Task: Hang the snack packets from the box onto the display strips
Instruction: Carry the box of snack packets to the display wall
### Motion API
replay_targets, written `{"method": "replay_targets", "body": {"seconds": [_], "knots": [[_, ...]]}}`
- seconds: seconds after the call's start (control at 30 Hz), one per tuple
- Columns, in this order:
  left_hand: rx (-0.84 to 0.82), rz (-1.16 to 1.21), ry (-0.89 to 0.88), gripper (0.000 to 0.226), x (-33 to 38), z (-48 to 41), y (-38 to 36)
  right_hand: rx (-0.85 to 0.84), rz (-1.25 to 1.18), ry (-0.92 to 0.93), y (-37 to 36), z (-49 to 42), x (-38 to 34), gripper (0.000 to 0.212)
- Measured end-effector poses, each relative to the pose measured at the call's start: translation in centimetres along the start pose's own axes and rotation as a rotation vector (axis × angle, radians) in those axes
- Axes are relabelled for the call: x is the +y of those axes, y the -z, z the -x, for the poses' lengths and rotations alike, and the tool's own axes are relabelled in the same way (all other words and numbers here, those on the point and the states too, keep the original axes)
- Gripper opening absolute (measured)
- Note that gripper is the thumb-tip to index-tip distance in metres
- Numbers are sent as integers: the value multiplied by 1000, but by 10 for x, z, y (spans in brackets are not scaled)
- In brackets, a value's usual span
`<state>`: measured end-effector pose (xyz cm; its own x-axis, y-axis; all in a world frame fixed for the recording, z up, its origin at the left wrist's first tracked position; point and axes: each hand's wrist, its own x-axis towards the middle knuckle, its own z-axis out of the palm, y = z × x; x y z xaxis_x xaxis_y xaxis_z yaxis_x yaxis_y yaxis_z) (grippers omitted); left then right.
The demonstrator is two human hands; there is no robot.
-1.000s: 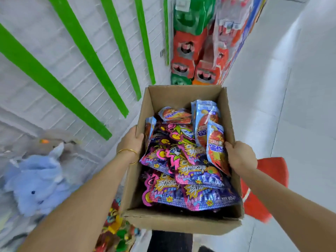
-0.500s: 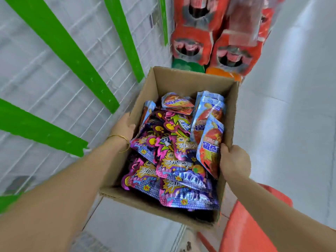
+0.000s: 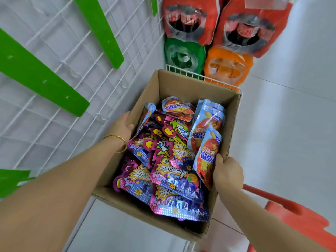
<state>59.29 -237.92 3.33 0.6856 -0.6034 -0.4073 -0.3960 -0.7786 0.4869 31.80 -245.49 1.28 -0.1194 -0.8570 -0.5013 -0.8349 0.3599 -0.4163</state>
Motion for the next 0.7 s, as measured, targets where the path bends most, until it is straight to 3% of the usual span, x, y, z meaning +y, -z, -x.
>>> {"method": "replay_targets", "body": {"seconds": [0.23, 0.43, 0.53, 0.63, 0.7], "knots": [[-11, -99, -17, 50, 13, -26, -16, -52, -3, -40, -9, -14, -6, 41], [31, 95, 29, 55, 33, 29, 23, -424, 51, -115, 61, -5, -51, 44], [37, 279, 80, 55, 67, 84, 40, -468, 161, 2, 126, -2, -110, 36], [49, 361, 91, 54, 102, 115, 54, -502, 410, 349, 171, -5, -177, 28], [54, 428, 144, 51, 127, 127, 64, -465, 436, 502, 184, -4, -210, 25]]}}
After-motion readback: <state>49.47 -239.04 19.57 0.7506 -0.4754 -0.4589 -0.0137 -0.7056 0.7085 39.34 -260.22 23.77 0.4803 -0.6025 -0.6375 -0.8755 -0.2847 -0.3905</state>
